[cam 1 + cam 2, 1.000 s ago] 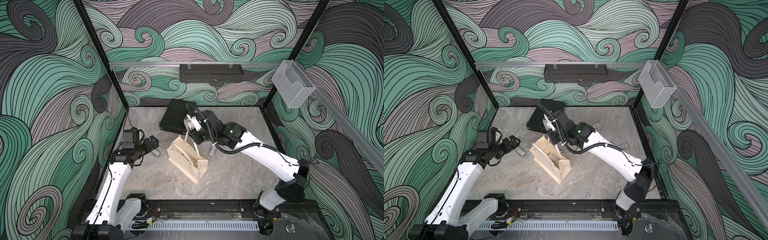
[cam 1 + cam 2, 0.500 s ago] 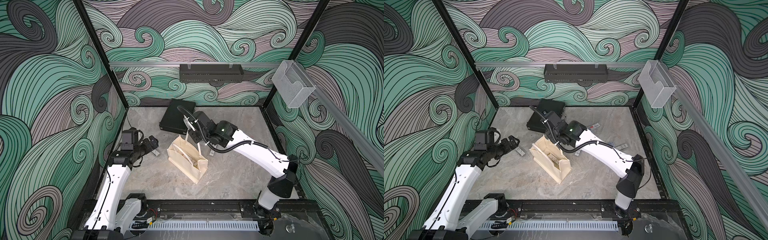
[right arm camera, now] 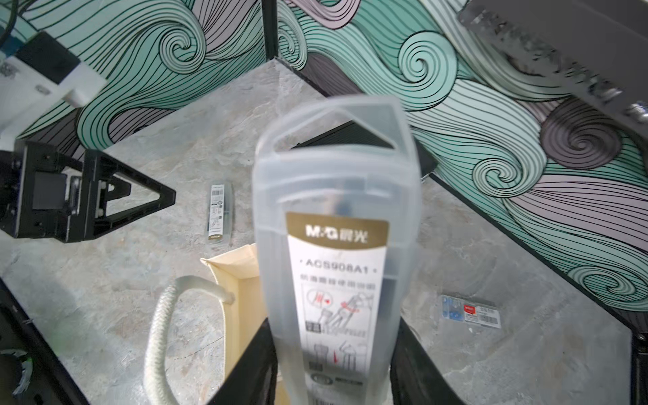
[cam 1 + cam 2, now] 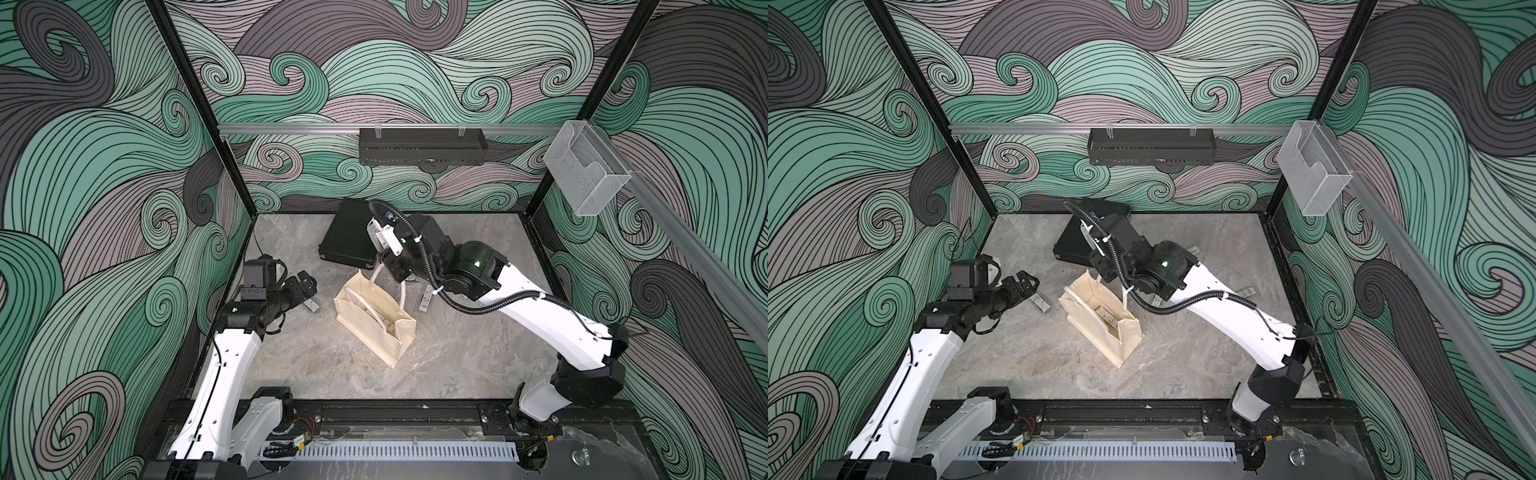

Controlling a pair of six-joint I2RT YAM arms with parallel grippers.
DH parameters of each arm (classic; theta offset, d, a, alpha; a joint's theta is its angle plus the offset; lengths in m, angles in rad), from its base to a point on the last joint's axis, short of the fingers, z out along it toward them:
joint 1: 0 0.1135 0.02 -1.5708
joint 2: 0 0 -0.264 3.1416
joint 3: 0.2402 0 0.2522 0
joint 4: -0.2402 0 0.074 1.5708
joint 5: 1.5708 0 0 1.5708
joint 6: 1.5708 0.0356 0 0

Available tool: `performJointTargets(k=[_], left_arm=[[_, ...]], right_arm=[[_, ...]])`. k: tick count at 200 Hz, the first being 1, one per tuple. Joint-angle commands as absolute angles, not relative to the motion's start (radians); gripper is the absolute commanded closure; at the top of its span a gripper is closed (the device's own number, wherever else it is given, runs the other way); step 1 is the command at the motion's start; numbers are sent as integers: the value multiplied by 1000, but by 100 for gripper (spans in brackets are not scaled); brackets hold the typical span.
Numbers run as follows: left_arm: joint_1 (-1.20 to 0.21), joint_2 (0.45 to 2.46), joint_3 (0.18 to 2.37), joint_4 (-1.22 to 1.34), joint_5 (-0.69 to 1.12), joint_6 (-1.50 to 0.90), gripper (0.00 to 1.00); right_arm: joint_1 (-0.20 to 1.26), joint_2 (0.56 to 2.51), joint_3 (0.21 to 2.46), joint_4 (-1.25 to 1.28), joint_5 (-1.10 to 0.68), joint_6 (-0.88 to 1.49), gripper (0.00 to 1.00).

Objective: Put the compass set into the canvas bag
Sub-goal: Place the compass set in the canvas bag.

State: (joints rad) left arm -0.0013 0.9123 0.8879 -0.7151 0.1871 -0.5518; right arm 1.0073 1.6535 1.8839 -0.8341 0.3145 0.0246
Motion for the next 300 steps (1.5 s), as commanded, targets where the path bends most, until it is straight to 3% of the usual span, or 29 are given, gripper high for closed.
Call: performJointTargets(k=[1,191,268,300], left_arm=[[-6,908,928,-724,189,-555,2],[-8,894,867,-699,188,-552,2],[-7,918,910,-841,30,-562,2],[-8,950,923,-865,13,-572,2]], right_arm=[[1011,1742,1914,-901,234,51,57],[990,1947,1811,-1095,63,153,55],[964,2039,1842,-1122,73,201,54],[965,2026,1848,-1129,95,210,47]])
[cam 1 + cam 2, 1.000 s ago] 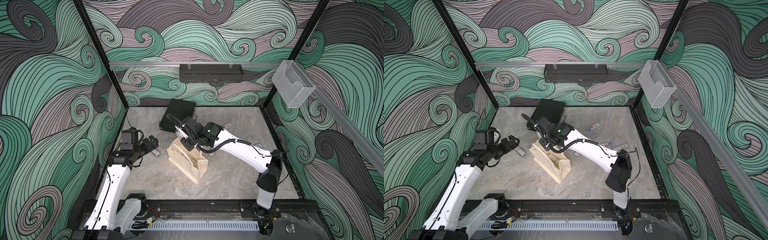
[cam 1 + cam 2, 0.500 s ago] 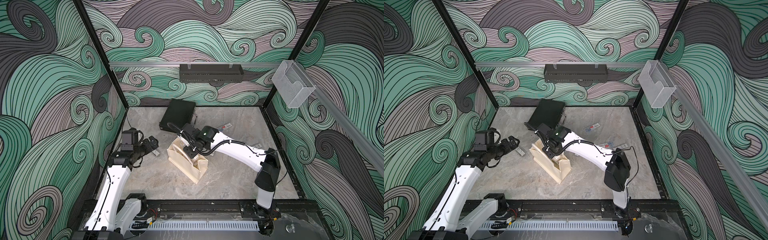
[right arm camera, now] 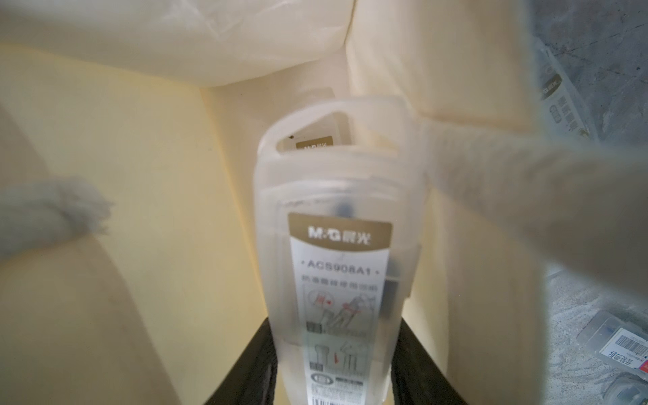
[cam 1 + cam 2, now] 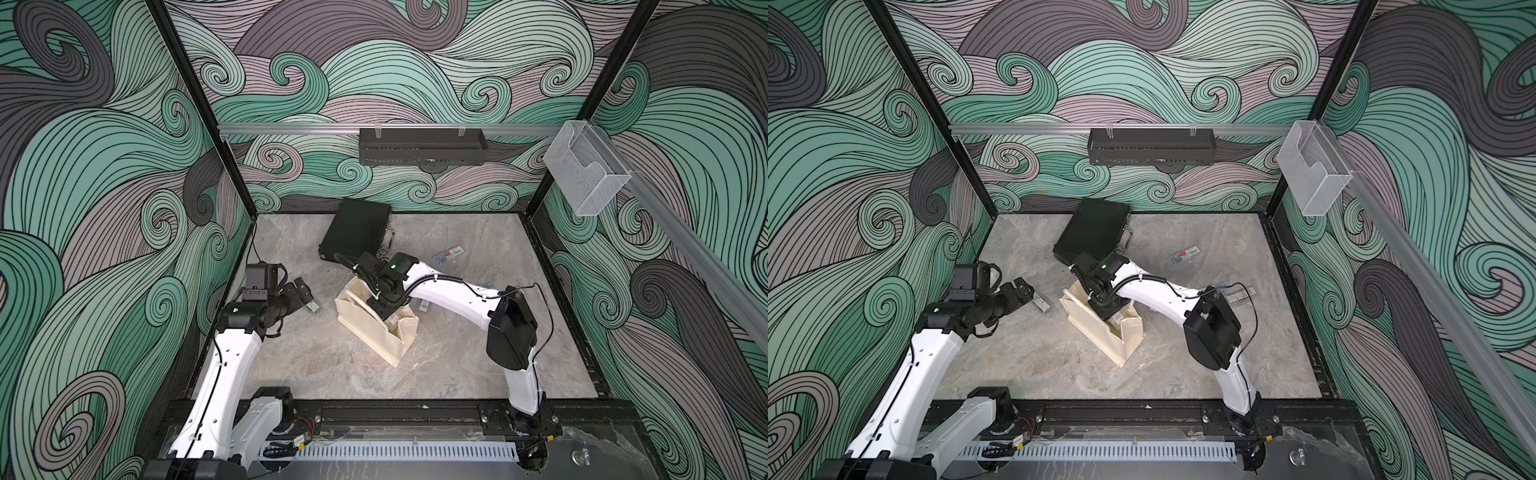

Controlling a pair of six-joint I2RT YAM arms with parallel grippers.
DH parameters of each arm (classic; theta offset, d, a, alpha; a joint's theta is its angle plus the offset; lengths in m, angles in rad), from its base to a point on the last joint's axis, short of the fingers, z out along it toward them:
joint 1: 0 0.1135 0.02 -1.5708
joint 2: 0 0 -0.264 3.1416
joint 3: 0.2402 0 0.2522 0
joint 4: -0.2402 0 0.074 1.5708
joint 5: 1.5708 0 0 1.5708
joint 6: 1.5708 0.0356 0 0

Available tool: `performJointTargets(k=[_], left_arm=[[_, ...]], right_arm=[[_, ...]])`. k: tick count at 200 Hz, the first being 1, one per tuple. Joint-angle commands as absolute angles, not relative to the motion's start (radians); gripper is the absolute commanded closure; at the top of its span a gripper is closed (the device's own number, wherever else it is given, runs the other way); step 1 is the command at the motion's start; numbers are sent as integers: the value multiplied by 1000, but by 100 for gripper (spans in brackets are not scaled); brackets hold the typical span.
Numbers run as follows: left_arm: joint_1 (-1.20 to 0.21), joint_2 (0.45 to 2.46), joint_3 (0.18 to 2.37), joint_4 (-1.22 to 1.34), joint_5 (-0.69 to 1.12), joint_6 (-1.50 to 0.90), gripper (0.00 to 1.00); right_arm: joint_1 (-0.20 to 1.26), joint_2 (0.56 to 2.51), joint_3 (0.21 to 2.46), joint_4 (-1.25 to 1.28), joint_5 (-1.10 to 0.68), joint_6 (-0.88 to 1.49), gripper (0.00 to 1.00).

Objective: Put the compass set into the canvas bag
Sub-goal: Place the compass set in the canvas bag.

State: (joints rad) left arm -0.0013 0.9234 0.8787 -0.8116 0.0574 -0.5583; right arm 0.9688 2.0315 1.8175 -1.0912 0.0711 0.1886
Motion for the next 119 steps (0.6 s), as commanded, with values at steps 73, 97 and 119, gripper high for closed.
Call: performJointTargets(k=[73,97,119], left_arm=[[-8,1101,1006,-905,-4,-626,5],[-9,1177,1047,-924,-16,-646,9],[-8,1267,1078,-943,-27,-691,13]], right_arm=[[965,1893,1921,-1186,170,192,25],[965,1844,1952,-1186,211,182,24],[964,1794,1975,-1174,262,167,24]])
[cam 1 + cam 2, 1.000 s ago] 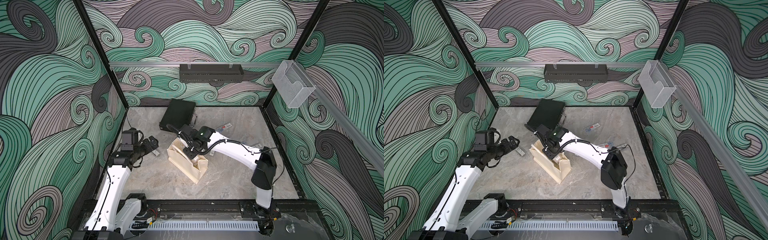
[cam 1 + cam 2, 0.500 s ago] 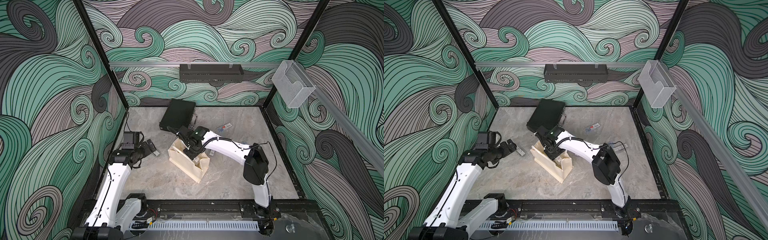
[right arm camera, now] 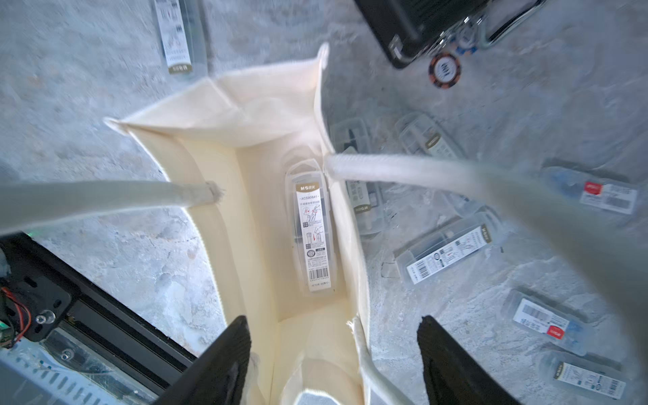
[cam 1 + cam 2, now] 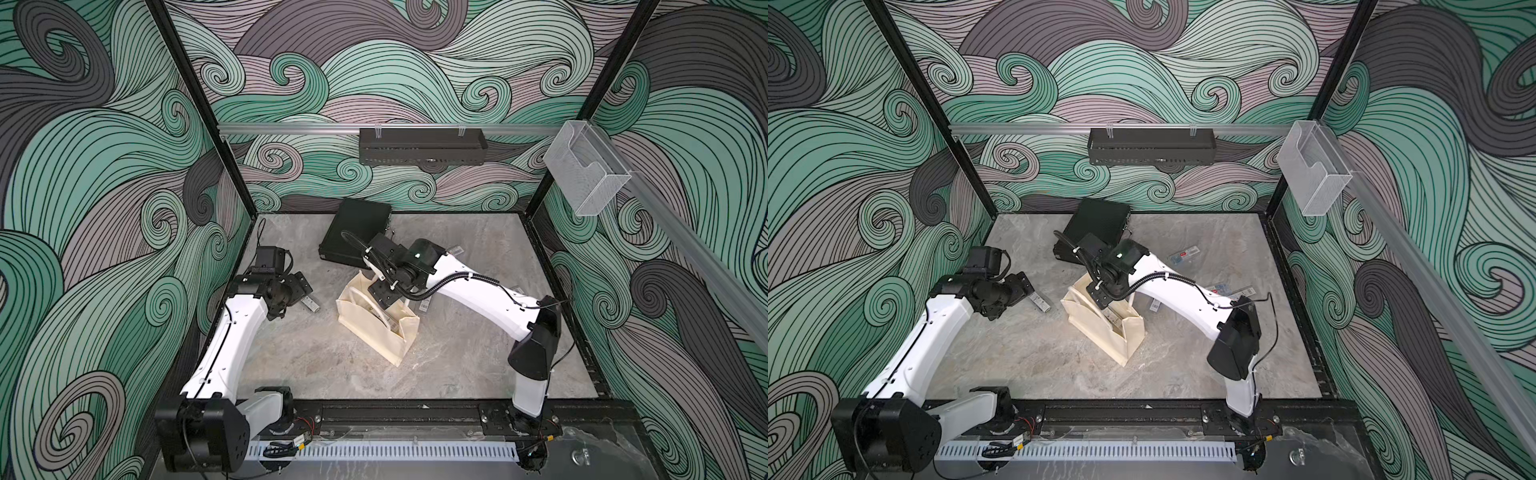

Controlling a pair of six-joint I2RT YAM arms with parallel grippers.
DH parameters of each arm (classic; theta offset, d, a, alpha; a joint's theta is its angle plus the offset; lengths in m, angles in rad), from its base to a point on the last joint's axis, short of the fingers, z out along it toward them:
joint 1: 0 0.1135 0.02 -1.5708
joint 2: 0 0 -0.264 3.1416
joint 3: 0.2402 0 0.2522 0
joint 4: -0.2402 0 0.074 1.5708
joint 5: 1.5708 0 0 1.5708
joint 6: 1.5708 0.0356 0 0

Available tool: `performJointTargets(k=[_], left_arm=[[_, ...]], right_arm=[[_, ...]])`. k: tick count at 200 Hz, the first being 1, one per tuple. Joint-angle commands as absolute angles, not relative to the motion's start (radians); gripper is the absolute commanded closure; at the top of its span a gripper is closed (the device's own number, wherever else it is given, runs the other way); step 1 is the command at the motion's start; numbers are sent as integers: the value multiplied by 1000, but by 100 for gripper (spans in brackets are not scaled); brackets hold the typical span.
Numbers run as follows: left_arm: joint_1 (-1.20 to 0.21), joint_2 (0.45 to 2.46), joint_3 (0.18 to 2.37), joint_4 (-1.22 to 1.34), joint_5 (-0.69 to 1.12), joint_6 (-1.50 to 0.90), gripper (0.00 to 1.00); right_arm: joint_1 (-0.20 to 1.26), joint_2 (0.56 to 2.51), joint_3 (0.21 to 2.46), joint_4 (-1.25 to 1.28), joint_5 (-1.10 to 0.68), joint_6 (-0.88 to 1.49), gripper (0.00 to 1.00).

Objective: Put the compass set into the canvas bag
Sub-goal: Place the compass set in the canvas bag, then pick up the compass set at the center of the board.

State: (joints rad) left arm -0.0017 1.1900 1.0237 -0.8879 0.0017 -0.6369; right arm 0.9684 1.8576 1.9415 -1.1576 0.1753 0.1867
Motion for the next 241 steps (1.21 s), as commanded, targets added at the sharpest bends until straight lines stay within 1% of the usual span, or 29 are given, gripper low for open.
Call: performJointTargets(k=[1,42,73,92,112,125,161,199,234,241], left_arm=[[-8,1270,1080,-942,-26,-692,13],[-12,1416,1107,-912,1,-734,15],[-14,1530,1127,-899,0,-750,16],[-14,1584,1152,-903,-2,-756,15],[-15,1653,1193,-921,6,-759,19],[-19,1692,1226,-937,11,-762,19],[-25,1764,1278,-942,-3,-765,19],[-31,1824,1292,-948,-5,-770,19],[-35,1861,1293,-936,-5,-771,21],[-37,1868,1294,-933,-5,-772,23]], right_arm=[[964,1791,1975,-1174,265,166,23],[948,1673,1930,-1124,332,150,20],[895,1540,1769,-1034,359,164,16],[847,1460,1657,-983,356,187,16],[795,1395,1551,-953,347,219,15],[772,1366,1495,-944,340,232,15],[735,1329,1392,-934,325,257,15],[701,1316,1344,-922,315,263,15],[681,1319,1322,-912,297,270,14],[681,1320,1317,-912,296,271,14]])
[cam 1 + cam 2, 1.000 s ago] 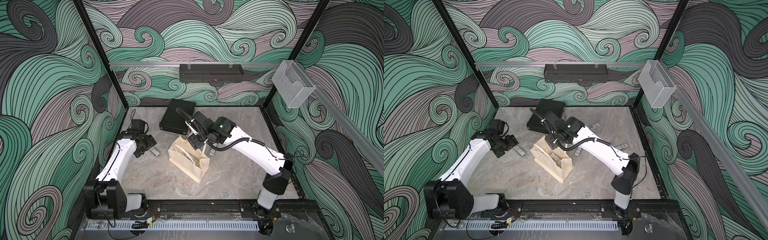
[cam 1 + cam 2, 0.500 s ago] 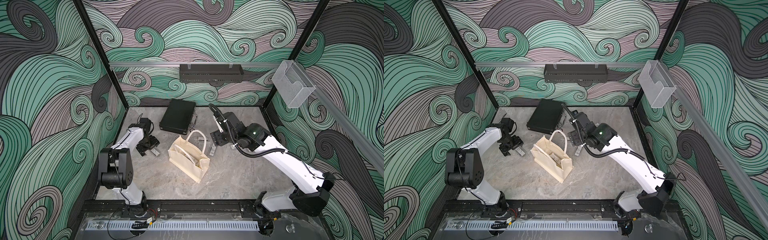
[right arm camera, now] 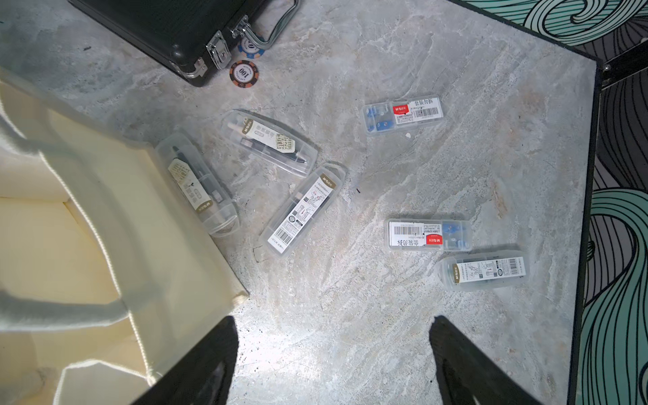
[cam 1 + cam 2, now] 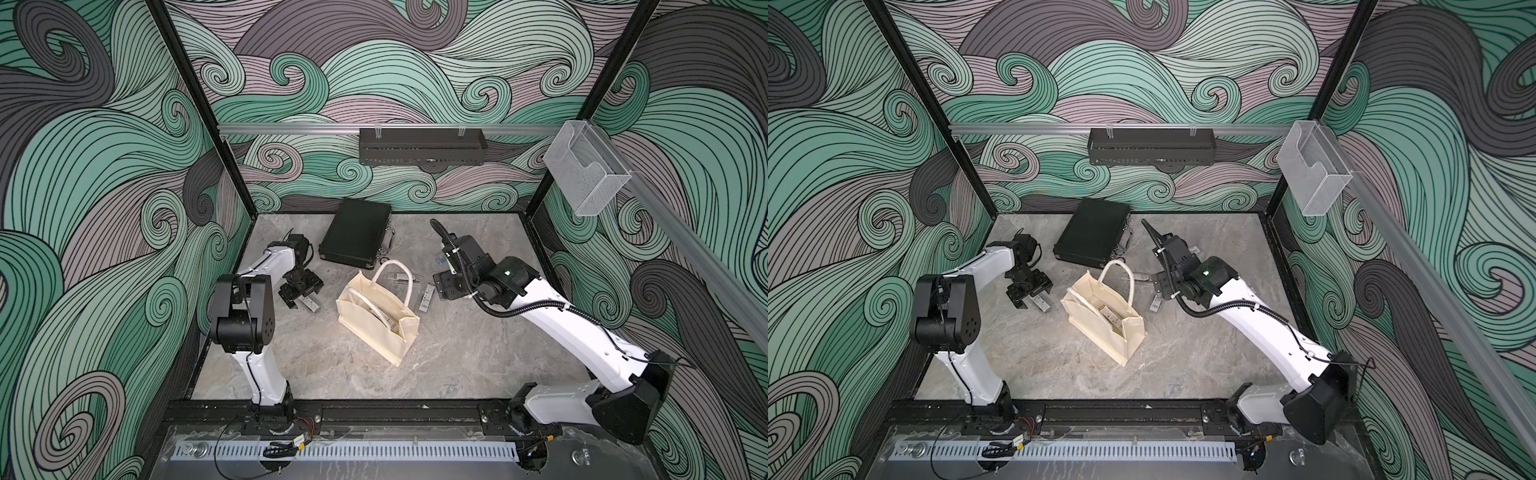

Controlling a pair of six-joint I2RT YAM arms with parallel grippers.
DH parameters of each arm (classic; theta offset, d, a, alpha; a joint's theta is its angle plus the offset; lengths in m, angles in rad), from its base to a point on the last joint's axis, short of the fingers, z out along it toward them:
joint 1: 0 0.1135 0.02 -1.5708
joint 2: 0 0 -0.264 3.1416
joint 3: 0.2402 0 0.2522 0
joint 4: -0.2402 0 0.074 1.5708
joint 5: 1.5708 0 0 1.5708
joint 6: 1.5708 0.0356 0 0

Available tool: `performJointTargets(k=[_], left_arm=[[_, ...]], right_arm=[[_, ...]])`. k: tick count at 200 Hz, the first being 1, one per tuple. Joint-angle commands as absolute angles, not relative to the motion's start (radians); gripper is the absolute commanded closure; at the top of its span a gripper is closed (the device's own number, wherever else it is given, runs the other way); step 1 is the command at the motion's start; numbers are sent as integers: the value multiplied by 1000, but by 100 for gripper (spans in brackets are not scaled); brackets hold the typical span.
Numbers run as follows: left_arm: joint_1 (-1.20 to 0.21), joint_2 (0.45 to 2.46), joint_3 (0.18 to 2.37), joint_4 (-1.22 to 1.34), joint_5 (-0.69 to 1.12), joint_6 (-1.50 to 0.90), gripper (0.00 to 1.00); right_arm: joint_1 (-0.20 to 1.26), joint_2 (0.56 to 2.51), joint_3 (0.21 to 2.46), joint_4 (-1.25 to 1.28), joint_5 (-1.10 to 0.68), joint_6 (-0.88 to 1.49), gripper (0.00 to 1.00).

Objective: Put the compass set into the canvas bag
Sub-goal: Pick up the compass set at the center of the board.

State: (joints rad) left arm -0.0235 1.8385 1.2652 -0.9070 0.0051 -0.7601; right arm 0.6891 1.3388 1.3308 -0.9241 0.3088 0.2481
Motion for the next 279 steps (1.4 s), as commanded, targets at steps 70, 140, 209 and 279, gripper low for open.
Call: performJointTargets(k=[70,140,209,279], left_arm=[[-41,1926,1298,-913,1,-765,32],[-41,1946,1283,-875,26,-753,44],[-42,1896,1269,-872,34,-707,57],[-98,1726,1376,-1028,-39,-569,58]], right_arm=[[680,1328,1296,-909,285,290,14],[680,1336,1294,-907,273,305,15],[680,1335,1299,-904,268,313,15],[680,1336,1309,-906,272,313,15]])
